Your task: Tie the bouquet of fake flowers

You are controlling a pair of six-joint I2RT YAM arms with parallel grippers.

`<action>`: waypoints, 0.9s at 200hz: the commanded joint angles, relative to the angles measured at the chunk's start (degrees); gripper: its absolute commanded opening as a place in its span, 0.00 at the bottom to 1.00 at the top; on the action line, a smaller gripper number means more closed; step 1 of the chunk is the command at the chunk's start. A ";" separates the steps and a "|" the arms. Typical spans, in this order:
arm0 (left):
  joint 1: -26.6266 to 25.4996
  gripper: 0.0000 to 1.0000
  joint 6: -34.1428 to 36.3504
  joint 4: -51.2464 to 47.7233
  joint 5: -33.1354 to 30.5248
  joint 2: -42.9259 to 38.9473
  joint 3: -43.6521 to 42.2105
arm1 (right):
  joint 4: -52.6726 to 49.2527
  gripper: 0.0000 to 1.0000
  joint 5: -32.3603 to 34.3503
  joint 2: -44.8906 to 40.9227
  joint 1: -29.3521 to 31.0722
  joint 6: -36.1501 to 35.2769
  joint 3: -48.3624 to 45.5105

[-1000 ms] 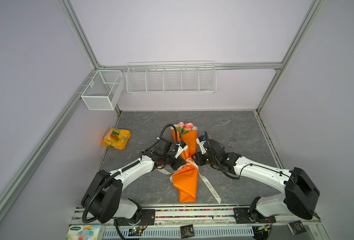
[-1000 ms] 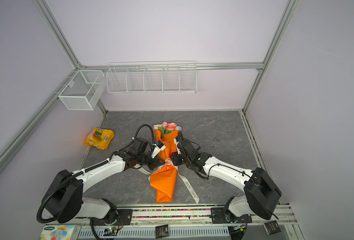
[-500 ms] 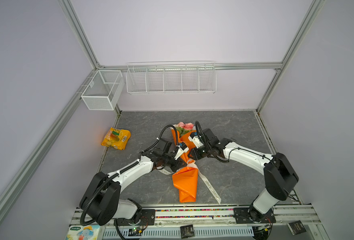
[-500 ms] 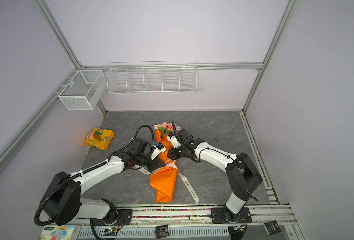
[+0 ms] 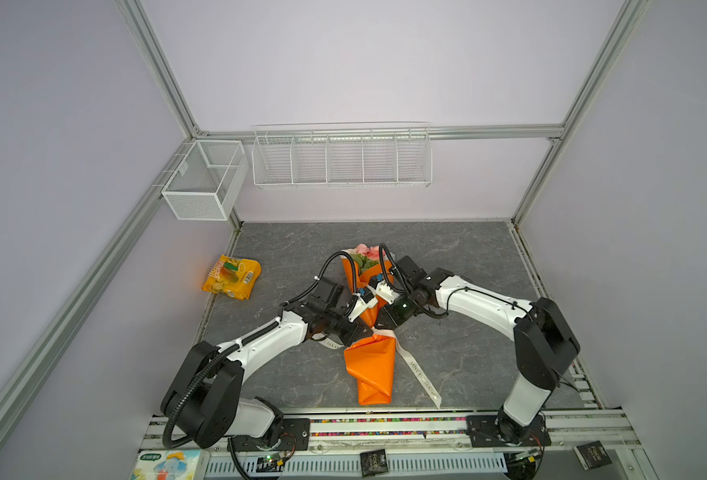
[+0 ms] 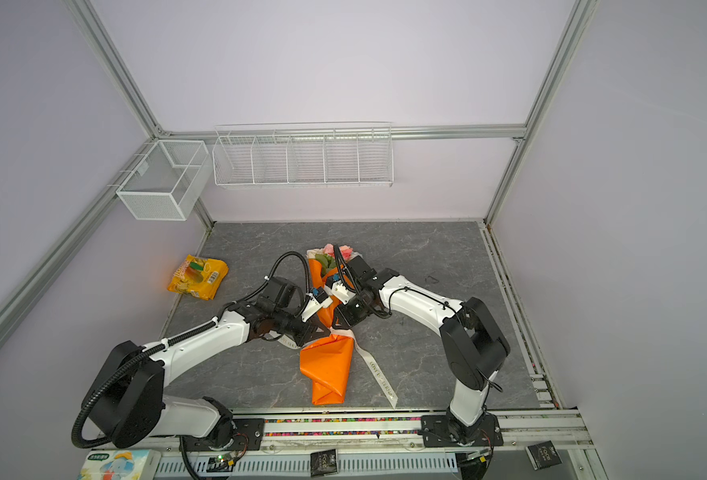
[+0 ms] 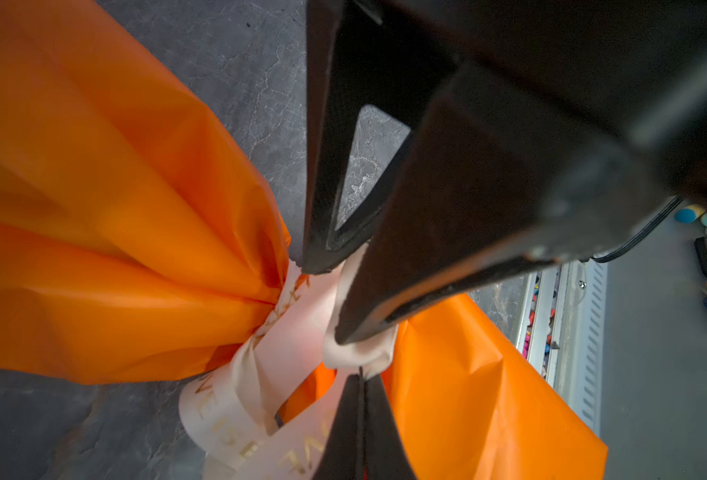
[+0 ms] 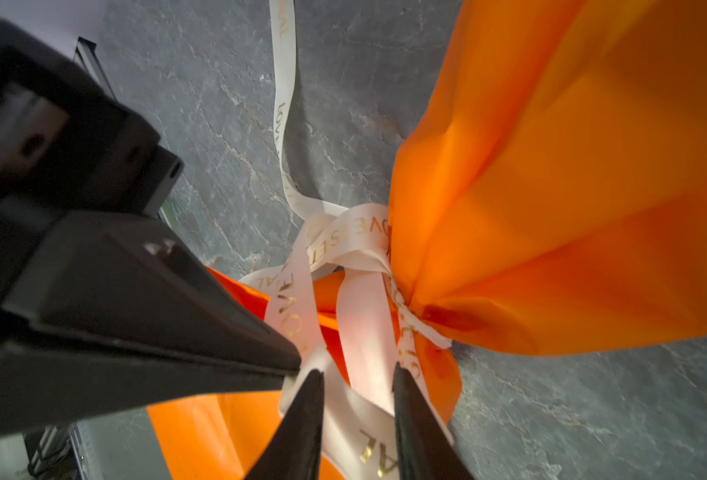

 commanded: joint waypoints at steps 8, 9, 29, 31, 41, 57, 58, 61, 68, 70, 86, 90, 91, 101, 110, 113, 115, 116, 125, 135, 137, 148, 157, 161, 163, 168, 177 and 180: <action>-0.25 0.00 1.53 -0.99 1.66 0.73 1.02 | -6.31 0.33 -1.98 1.89 0.68 -4.78 1.94; -0.29 0.00 1.51 -1.00 1.66 0.78 1.05 | -6.40 0.33 -1.84 1.98 0.68 -4.78 2.03; -0.34 0.00 1.46 -1.27 2.23 1.13 1.36 | -6.53 0.36 0.58 2.75 0.93 -4.49 2.68; -0.33 0.00 1.42 -1.28 2.35 1.15 1.35 | -6.39 0.36 0.84 2.76 0.93 -4.38 2.68; -0.35 0.00 1.49 -1.33 2.68 1.27 1.49 | -5.97 0.37 1.93 2.94 0.95 -3.63 2.88; -0.40 0.00 1.62 -1.35 2.98 1.34 1.43 | -4.85 0.38 4.40 2.96 1.02 -2.69 3.28; -0.45 0.00 1.60 -1.36 2.98 1.31 1.43 | -4.75 0.38 4.47 2.95 0.98 -2.60 3.27; -0.42 0.00 1.58 -1.36 2.91 1.34 1.42 | -4.62 0.38 4.80 3.01 1.02 -2.37 3.45; -0.50 0.00 1.64 -1.32 3.03 1.33 1.50 | -4.63 0.39 4.68 3.15 1.01 -2.33 3.86; -0.48 0.00 1.60 -1.31 3.17 1.35 1.45 | -4.71 0.39 4.57 3.24 1.02 -2.44 4.01; -0.48 0.00 1.87 -1.57 3.86 1.35 1.55 | -4.92 0.39 5.12 3.88 1.02 -2.35 5.10; -0.47 0.00 1.81 -1.59 3.92 1.36 1.58 | -4.89 0.39 5.15 3.98 0.98 -2.40 5.26; -0.44 0.00 1.83 -1.57 3.98 1.31 1.60 | -4.82 0.39 5.10 4.03 1.00 -2.41 5.27; -0.49 0.00 1.82 -1.57 4.20 1.35 1.55 | -4.44 0.39 4.66 4.37 1.02 -2.59 5.52; -0.42 0.00 1.85 -1.58 4.21 1.35 1.53 | -5.00 0.40 3.94 5.10 1.00 -2.76 6.30; -0.42 0.00 1.85 -1.60 4.27 1.29 1.53 | -5.29 0.40 3.80 5.45 1.00 -2.89 6.61; -0.42 0.00 1.84 -1.63 4.22 1.28 1.57 | -5.56 0.40 3.65 5.66 0.97 -2.97 6.78; -0.46 0.00 1.80 -1.63 4.22 1.27 1.55 | -5.67 0.40 3.56 5.75 0.96 -3.04 6.91; -0.42 0.00 1.94 -1.76 4.29 1.08 1.57 | -6.94 0.41 2.74 6.80 1.02 -4.02 7.77; -0.47 0.00 1.88 -1.64 4.23 0.77 1.43 | -8.27 0.41 2.68 7.73 1.25 -4.71 8.50; -0.45 0.00 1.92 -1.63 4.26 0.75 1.44 | -8.54 0.41 2.47 7.88 1.32 -4.88 8.66; -0.44 0.00 1.96 -1.72 4.51 0.32 1.42 | -9.71 0.41 1.65 8.39 1.51 -5.98 8.91; -0.43 0.00 1.95 -1.67 4.58 -0.12 1.12 | -10.09 0.41 1.21 8.52 1.61 -6.32 8.71; -0.48 0.00 1.94 -1.56 4.61 -0.18 1.06 | -10.47 0.42 0.85 8.57 1.60 -6.78 8.71; -0.43 0.00 1.96 -1.51 4.57 -0.26 0.99 | -10.70 0.42 0.73 8.64 1.63 -6.91 8.78; -0.44 0.00 1.96 -1.43 4.56 -0.39 0.81 | -11.15 0.42 0.61 8.66 1.62 -7.26 8.81; -0.49 0.00 2.02 -1.15 4.85 -0.49 0.63 | -11.71 0.41 0.42 8.60 1.64 -7.67 8.97; -0.50 0.00 1.95 -1.07 4.95 -0.54 0.64 | -11.88 0.41 0.33 8.55 1.64 -7.76 9.10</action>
